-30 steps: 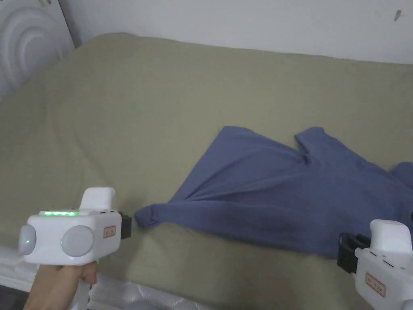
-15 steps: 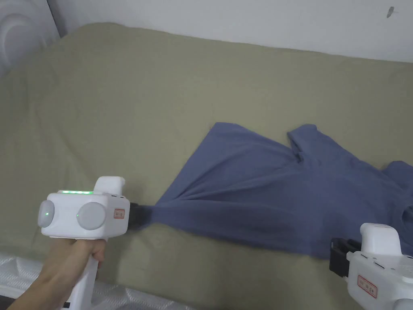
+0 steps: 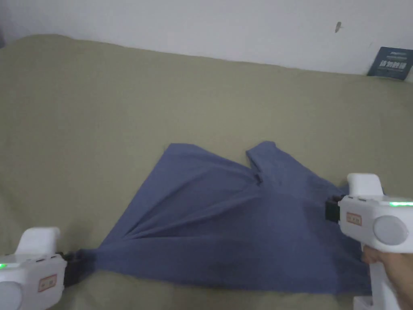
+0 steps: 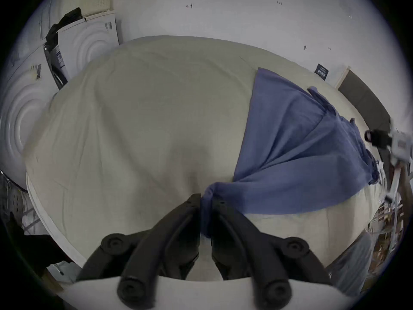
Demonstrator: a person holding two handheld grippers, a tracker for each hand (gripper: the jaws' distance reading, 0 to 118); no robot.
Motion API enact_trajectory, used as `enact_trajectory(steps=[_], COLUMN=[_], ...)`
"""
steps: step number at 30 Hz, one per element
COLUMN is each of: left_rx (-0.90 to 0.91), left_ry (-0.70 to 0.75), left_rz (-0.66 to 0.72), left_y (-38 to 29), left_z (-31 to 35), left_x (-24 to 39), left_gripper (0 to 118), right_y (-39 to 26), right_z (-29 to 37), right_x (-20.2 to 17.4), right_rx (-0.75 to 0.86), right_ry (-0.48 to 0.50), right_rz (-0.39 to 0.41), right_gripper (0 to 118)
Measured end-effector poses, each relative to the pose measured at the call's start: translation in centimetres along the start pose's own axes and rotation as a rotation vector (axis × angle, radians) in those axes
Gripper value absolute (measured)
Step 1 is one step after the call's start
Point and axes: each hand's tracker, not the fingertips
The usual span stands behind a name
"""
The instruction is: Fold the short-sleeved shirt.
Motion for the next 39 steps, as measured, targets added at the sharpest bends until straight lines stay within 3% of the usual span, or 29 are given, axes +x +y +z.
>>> enact_trajectory(steps=[5,7,8,10,11,13,14,15,18,19,20,22,26,28,34,39], left_rx=[0.011,0.007,0.005,0.003,0.005,0.011,0.011,0.012,0.008,0.007,0.007,0.002,-0.010,0.011,0.151,0.249], left_ry=[-0.005,-0.006,-0.007,-0.010,-0.012,-0.015,-0.017,-0.018,-0.017,-0.017,-0.016,-0.014,-0.003,0.014,-0.019,-0.048], left_rz=[0.028,0.027,0.026,0.037,0.040,0.048,0.050,0.060,0.059,0.061,0.060,0.060,0.051,0.021,-0.006,-0.030], left_y=[-0.1,0.1,0.2,0.2,0.3,0.1,0.1,0.1,0.2,0.2,0.2,0.3,1.0,1.5,4.5,8.5], left_z=[-0.3,-0.6,-0.8,-0.9,-1.0,-1.0,-1.1,-1.1,-1.4,-1.5,-1.4,-1.4,-0.3,1.0,7.3,12.4], left_x=[-0.1,0.0,-0.2,-0.3,-0.4,-0.4,-0.4,-0.4,-0.4,-0.4,-0.4,-0.4,0.0,0.3,2.4,5.1], left_gripper=[9,9,9,9,9,9,9,9,9,9,9,9,9,9,9,9], right_y=[5.5,6.8,7.2,7.8,7.9,7.8,7.8,8.0,8.5,8.1,7.8,7.6,8.7,8.4,9.1,9.4], right_z=[-6.7,-8.8,-9.7,-11.3,-12.1,-12.5,-12.8,-13.6,-13.1,-12.7,-11.9,-10.2,-4.4,-0.1,12.5,21.7], right_x=[2.6,3.0,2.9,2.3,2.3,1.3,0.8,2.6,3.7,3.2,2.5,1.2,-0.9,0.9,2.6,3.6], right_rx=[-0.072,-0.112,-0.131,-0.184,-0.225,-0.244,-0.292,-0.314,-0.287,-0.287,-0.244,-0.196,-0.067,0.012,0.178,0.327], right_ry=[-0.035,0.015,0.028,0.014,-0.002,-0.002,-0.027,-0.013,0.007,0.056,0.072,0.038,-0.007,-0.008,-0.011,-0.055], right_rz=[0.024,0.018,0.019,0.071,0.111,0.164,0.186,0.191,0.126,0.089,0.069,0.127,0.124,0.079,0.098,0.053], right_gripper=[8,12,26,104,117,102,102,102,100,93,75,8,8,8,8,8])
